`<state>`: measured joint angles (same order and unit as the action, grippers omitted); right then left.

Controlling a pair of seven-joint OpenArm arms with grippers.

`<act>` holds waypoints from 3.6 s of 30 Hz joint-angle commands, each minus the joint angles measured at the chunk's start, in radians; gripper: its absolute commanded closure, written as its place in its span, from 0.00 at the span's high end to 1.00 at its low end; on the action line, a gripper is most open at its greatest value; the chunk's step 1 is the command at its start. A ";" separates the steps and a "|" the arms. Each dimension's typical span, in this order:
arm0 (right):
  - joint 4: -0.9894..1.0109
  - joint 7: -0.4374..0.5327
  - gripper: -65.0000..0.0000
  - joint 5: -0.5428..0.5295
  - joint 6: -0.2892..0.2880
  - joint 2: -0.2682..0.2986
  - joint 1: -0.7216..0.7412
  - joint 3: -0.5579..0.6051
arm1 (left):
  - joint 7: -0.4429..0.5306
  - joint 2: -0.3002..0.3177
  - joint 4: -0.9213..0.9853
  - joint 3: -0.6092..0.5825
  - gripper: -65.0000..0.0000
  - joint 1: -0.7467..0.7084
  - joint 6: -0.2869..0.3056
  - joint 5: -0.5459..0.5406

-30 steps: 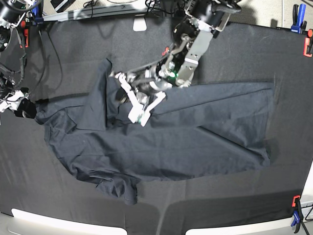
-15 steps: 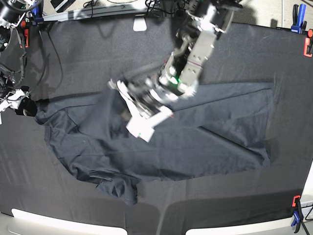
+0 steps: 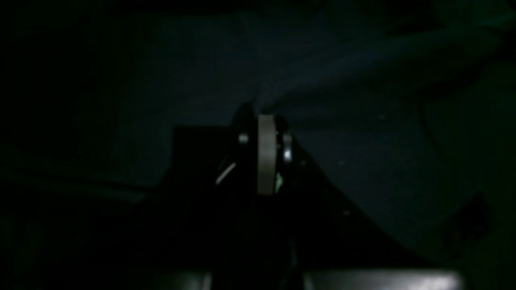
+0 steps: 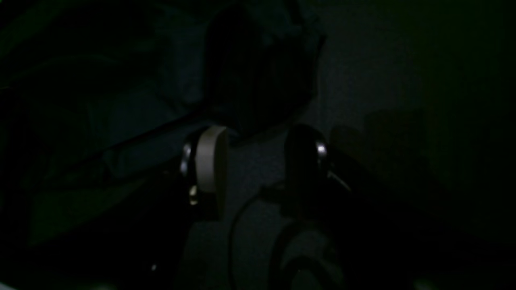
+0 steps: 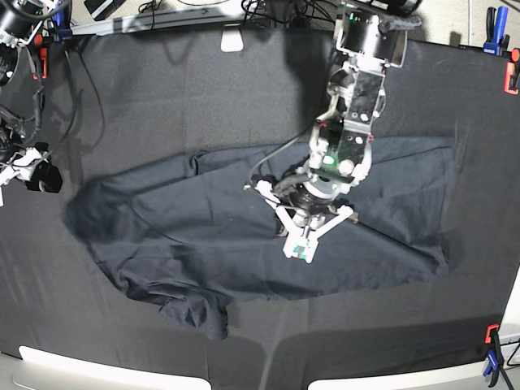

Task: Layout the t-shirt on the table in an organized manner, then fold the t-shirt properly
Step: 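Release the fabric and move the left gripper to the shirt's side edge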

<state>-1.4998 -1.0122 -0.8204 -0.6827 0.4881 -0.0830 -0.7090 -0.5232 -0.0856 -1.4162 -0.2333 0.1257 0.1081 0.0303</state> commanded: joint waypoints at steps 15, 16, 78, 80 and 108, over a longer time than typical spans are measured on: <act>-0.016 0.092 0.41 -0.025 -0.015 0.023 0.089 0.032 | 0.041 -0.010 -0.019 -0.003 0.36 0.024 -0.005 0.050; -0.014 0.093 0.41 -0.025 -0.015 0.023 0.100 0.044 | 0.043 -0.010 -0.021 -0.003 0.36 0.024 -0.005 0.059; 0.196 -0.029 0.41 0.084 -0.015 0.019 0.351 0.226 | 0.563 0.419 1.198 0.396 0.36 0.667 0.076 -0.215; 0.196 -0.029 0.41 0.084 -0.015 0.019 0.351 0.226 | 0.588 0.418 1.213 0.395 0.36 0.667 0.076 -0.215; 0.196 -0.029 0.41 0.082 -0.015 0.019 0.351 0.226 | 0.602 0.390 1.214 0.395 0.36 0.700 0.042 -0.191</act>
<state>-1.2892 -1.0496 -0.7143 -0.6842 0.4843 0.2466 -0.4786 0.0528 0.2951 -0.1856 0.1593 0.7837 0.1440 -0.1577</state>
